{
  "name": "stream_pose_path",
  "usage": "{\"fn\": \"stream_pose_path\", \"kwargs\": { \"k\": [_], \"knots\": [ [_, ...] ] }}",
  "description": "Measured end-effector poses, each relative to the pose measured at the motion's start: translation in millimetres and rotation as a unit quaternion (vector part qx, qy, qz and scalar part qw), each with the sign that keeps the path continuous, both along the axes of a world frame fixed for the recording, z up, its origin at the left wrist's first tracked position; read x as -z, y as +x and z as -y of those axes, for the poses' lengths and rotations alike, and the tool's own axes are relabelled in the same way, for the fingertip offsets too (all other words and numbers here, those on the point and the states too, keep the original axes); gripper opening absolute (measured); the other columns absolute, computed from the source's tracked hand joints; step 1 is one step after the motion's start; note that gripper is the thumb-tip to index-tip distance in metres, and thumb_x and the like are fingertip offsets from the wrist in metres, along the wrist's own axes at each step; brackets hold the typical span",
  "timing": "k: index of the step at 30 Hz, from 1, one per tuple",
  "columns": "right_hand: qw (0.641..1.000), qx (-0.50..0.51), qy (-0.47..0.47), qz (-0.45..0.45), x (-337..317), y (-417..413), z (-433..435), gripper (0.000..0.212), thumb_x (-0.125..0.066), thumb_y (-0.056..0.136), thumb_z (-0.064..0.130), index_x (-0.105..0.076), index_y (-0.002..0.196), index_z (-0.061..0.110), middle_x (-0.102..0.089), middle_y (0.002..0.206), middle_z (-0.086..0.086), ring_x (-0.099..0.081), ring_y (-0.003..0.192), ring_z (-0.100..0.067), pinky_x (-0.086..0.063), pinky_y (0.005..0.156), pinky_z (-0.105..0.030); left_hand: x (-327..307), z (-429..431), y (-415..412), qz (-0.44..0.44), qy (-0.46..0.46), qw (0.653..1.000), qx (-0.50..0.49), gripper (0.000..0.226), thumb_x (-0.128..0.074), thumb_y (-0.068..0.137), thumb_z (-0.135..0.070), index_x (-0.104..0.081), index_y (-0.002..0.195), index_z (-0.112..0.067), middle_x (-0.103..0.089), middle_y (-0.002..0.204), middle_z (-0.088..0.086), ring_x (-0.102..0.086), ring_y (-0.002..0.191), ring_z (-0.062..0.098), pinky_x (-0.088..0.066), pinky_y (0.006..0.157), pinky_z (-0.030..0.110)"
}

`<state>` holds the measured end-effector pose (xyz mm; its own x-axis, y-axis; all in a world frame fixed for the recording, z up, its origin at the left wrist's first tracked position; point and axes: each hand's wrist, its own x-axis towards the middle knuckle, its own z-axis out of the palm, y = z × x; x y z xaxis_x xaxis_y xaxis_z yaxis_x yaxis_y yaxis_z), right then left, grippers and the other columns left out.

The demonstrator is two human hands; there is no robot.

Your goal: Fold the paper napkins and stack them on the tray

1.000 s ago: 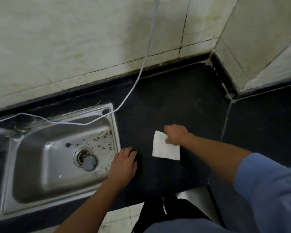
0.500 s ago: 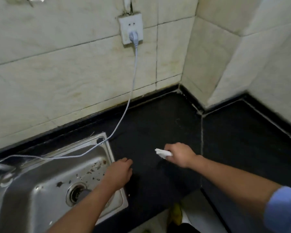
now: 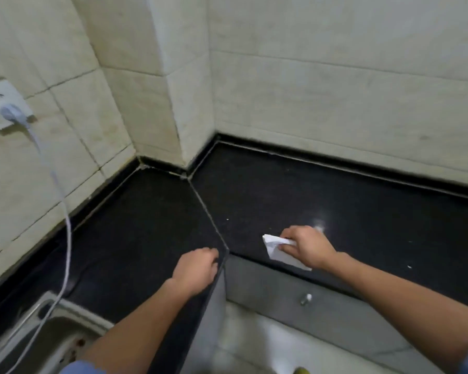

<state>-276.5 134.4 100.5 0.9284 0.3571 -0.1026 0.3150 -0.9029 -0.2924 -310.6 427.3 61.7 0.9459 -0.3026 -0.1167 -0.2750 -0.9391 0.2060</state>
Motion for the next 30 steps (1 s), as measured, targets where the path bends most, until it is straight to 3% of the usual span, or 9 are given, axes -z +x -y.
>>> {"fn": "stream_pose_path", "kwargs": {
  "k": [9, 20, 30],
  "knots": [
    [0.972, 0.235, -0.006, 0.021, -34, -128, 223, 0.015, -0.056, 0.088, 0.044, -0.063, 0.093, 0.030, -0.064, 0.086, 0.010, -0.057, 0.080, -0.015, -0.044, 0.064, -0.033, -31, 228, -4, 0.044, 0.009, 0.981, 0.189, 0.023, -0.045, 0.093, -0.031, -0.057, 0.109, -0.021, -0.063, 0.111, 0.001, -0.059, 0.102, 0.025, -0.048, 0.082, 0.037],
    [0.906, 0.421, -0.022, 0.031, -54, -317, 475, 0.015, -0.062, 0.086, 0.041, -0.066, 0.097, 0.031, -0.061, 0.097, 0.009, -0.058, 0.092, -0.019, -0.044, 0.071, -0.032, -37, 531, -112, 0.029, -0.033, 0.935, 0.351, 0.024, -0.046, 0.093, -0.031, -0.057, 0.112, -0.022, -0.063, 0.114, 0.001, -0.058, 0.105, 0.026, -0.044, 0.081, 0.034],
    [0.838, 0.543, 0.010, 0.053, -66, -377, 647, 0.010, -0.065, 0.085, 0.040, -0.062, 0.083, 0.030, -0.065, 0.085, 0.008, -0.060, 0.081, -0.017, -0.049, 0.066, -0.038, -42, 747, -115, 0.031, -0.038, 0.871, 0.489, 0.020, -0.045, 0.092, -0.032, -0.058, 0.104, -0.022, -0.064, 0.105, 0.000, -0.059, 0.097, 0.025, -0.048, 0.077, 0.037]
  ]
}}
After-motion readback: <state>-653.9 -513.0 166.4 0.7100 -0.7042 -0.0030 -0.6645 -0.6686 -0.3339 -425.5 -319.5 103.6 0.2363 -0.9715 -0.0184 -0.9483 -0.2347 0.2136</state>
